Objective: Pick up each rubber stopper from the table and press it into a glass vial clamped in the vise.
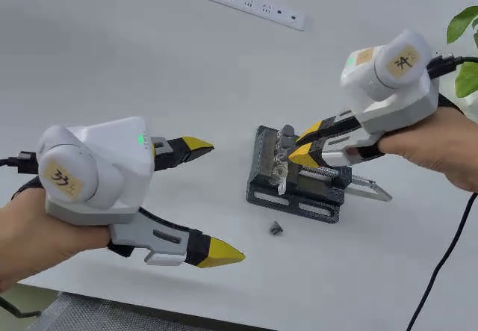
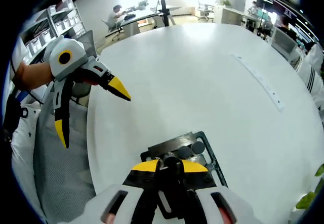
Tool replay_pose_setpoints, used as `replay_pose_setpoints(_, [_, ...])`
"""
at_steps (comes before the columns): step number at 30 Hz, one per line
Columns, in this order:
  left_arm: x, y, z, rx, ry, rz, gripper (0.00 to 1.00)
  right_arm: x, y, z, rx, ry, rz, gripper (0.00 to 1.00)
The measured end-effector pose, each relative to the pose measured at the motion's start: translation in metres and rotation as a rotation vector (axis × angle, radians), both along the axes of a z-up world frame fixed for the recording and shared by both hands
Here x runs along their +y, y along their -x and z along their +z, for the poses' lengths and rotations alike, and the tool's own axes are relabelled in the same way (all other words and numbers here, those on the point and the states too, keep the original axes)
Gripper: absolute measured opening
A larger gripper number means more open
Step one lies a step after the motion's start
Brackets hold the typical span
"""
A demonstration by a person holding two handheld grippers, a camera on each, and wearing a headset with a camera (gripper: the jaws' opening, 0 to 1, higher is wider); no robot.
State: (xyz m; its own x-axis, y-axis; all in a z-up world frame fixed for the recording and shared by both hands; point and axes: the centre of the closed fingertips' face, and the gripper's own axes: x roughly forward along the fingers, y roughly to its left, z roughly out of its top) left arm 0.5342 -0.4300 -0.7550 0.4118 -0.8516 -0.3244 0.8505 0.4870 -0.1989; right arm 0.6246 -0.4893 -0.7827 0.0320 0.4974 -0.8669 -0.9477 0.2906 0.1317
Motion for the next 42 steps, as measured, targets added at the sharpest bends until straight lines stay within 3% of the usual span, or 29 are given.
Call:
replay_pose_setpoints(6, [0.000, 0.000, -0.001, 0.002, -0.012, -0.013, 0.87, -0.004, -0.004, 0.002, 0.006, -0.095, -0.138, 0.12])
replay_pose_setpoints(9, [-0.002, 0.000, 0.000, 0.003, -0.014, -0.019, 0.87, -0.002, 0.002, 0.004, 0.021, -0.145, -0.218, 0.13])
replay_pose_setpoints(18, [-0.005, 0.000, 0.002, 0.007, -0.020, -0.031, 0.86, -0.001, 0.003, -0.005, 0.052, -0.220, -0.342, 0.15])
replay_pose_setpoints(30, [-0.006, 0.002, 0.001, 0.016, -0.028, -0.040, 0.85, -0.002, -0.002, -0.012, 0.114, -0.285, -0.443, 0.14])
replay_pose_setpoints(42, [-0.004, 0.003, -0.002, 0.022, -0.030, -0.038, 0.84, 0.000, -0.003, -0.015, 0.133, -0.293, -0.448, 0.14])
